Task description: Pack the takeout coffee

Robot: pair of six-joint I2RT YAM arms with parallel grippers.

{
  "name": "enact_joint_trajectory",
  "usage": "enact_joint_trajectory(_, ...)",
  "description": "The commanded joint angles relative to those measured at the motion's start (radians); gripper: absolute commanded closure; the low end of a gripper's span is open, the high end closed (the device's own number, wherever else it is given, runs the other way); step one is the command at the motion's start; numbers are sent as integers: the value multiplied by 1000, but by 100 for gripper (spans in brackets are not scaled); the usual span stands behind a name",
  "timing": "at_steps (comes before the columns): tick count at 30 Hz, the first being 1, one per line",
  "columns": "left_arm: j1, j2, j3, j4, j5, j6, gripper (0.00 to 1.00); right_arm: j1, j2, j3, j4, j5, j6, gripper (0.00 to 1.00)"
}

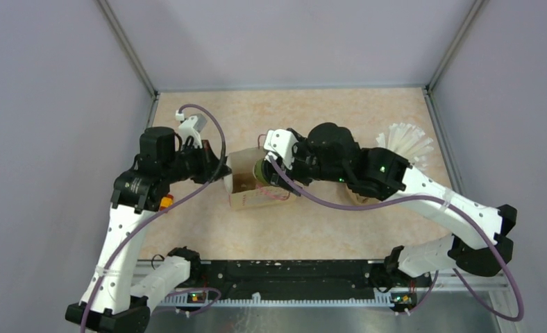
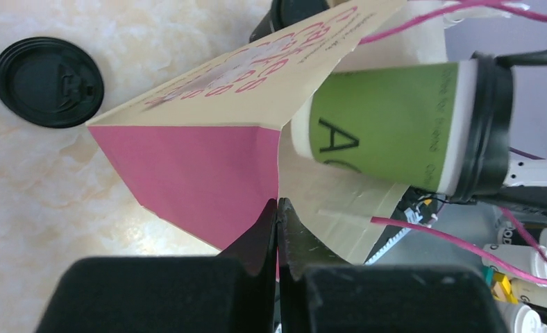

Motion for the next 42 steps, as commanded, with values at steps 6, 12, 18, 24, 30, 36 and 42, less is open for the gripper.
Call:
enact_joint_trajectory(6,4,-3,-49,224,186,-47,100,97,-28,54,-139,-29,-53,32)
enact_joint_trajectory(12,4,10,-19,147,106,7,96,135,-3,30,-83,-12,-63,34)
enact_joint_trajectory(18,4,-35,-9,46,60,-6,64,146,-4,-11,-18,50,-84,34)
enact_joint_trajectory(24,4,-61,-2,-74,63,-9,50,168,-13,-75,1,32,-102,34)
enact_joint_trajectory(30,4,-74,-32,-106,36,-18,41,194,-11,-100,27,41,-107,34)
enact_joint_trajectory(36,4,-90,-61,-107,43,-32,41,228,-6,-135,27,80,-123,34)
enact_joint_trajectory(42,4,-90,-79,-121,22,-8,51,241,-4,-146,44,111,-121,34)
